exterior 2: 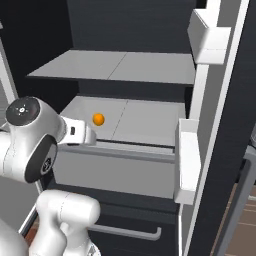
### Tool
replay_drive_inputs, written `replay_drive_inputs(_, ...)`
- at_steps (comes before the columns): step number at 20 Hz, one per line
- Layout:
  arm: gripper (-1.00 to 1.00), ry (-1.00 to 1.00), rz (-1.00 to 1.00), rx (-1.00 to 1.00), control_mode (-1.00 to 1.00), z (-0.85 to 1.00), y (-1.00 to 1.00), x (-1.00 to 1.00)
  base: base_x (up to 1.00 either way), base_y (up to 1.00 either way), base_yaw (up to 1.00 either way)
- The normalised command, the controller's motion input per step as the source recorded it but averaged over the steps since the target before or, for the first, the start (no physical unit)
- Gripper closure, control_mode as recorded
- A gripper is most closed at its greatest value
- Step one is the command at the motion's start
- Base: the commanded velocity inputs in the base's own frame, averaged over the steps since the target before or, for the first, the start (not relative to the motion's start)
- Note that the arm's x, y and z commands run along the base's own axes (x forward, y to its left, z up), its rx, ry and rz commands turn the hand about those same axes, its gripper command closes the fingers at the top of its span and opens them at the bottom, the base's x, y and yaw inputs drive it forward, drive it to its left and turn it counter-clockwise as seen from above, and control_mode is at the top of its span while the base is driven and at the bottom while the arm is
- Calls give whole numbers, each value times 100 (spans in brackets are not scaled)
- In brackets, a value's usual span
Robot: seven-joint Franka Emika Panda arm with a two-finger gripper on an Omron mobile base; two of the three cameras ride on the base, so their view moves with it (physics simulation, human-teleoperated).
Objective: Retrieve the peach and orange from the fridge and place them into the bowl on the dining table.
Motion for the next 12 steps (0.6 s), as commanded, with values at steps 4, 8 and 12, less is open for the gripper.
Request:
replay_drive_inputs(4,-100,-9,0,15,-100,-9,3,53,0,0,0)
replay_drive_inputs(8,-100,5,2,9,-100,0,4,71,0,0,0)
replay_drive_inputs(12,-100,16,1,1,-100,0,22,82,0,0,0)
